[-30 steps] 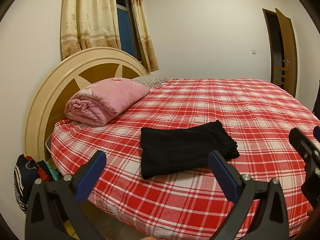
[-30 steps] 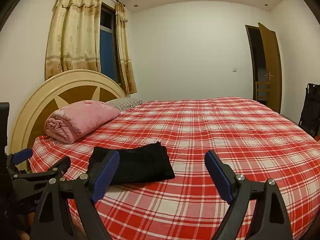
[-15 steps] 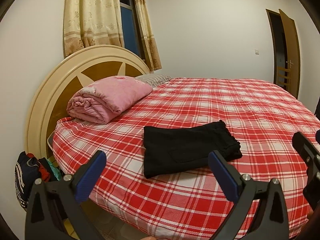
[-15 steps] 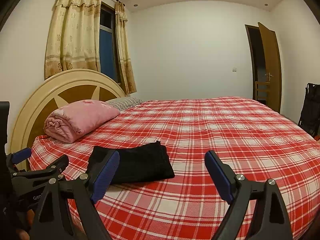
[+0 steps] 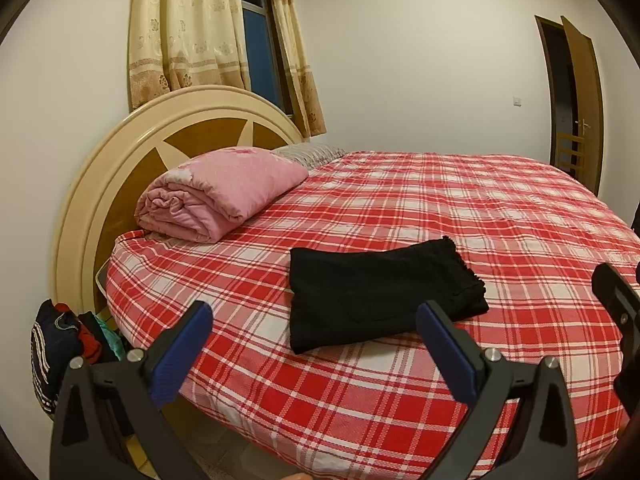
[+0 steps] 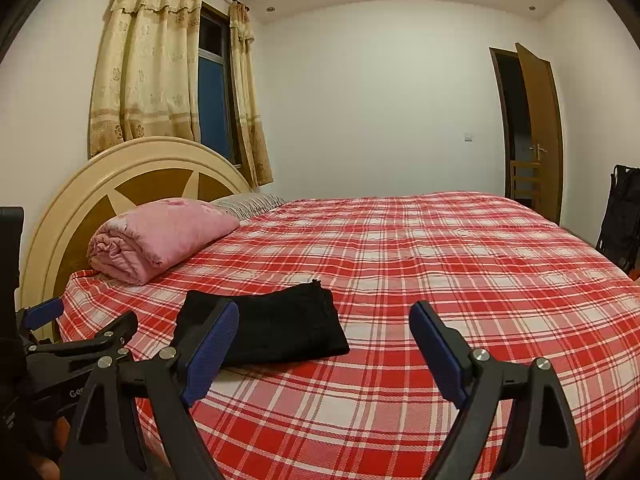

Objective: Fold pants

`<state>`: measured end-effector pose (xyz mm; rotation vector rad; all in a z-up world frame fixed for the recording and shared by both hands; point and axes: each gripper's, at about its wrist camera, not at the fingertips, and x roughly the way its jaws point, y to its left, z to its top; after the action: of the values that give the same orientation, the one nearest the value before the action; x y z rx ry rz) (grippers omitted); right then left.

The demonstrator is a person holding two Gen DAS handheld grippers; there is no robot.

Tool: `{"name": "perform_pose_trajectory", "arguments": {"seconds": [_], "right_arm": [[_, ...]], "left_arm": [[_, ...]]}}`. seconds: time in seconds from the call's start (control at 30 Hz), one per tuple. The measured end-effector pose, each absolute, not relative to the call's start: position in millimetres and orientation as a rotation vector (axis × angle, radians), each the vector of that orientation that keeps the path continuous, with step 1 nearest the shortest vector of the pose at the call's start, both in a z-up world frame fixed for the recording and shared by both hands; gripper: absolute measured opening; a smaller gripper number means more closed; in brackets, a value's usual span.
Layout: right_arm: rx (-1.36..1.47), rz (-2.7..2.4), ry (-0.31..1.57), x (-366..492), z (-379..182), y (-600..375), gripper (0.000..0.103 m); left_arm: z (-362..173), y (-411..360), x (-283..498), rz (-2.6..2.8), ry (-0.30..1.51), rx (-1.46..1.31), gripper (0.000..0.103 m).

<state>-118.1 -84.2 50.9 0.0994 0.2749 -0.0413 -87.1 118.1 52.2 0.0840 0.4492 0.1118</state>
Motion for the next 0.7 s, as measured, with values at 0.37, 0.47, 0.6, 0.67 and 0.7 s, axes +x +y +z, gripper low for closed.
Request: {"name": "perform_pose_trajectory", "arguments": {"seconds": [0.37, 0.47, 0.6, 0.67, 0.7], "right_arm": [[0.101, -0.044, 0.280, -117.4, 49.7, -84.5, 0.088], [0.100, -0.043, 0.280, -117.2, 49.7, -84.9, 0.088], [0.100, -0.043, 0.280, -117.2, 49.5, -84.8, 0.088], [0.100, -0.044, 0.281, -117.2, 49.6, -84.5, 0.088], [0.100, -0.045, 0.282, -116.7, 49.4, -84.5, 0.088]], "left_arm": [[49.8, 123.2, -82.2, 0.121, 0.469, 0.070, 0.103], [49.2, 123.2, -81.7, 0.123, 0.471, 0.072, 0.103], [48.3, 124.0, -80.5, 0.118, 0.474, 0.068, 0.103], [47.3, 124.3, -79.3, 0.115, 0.482, 0.067, 0.103], [46.7, 124.5, -78.5, 0.114, 0.486, 0.065, 0.103]]}}
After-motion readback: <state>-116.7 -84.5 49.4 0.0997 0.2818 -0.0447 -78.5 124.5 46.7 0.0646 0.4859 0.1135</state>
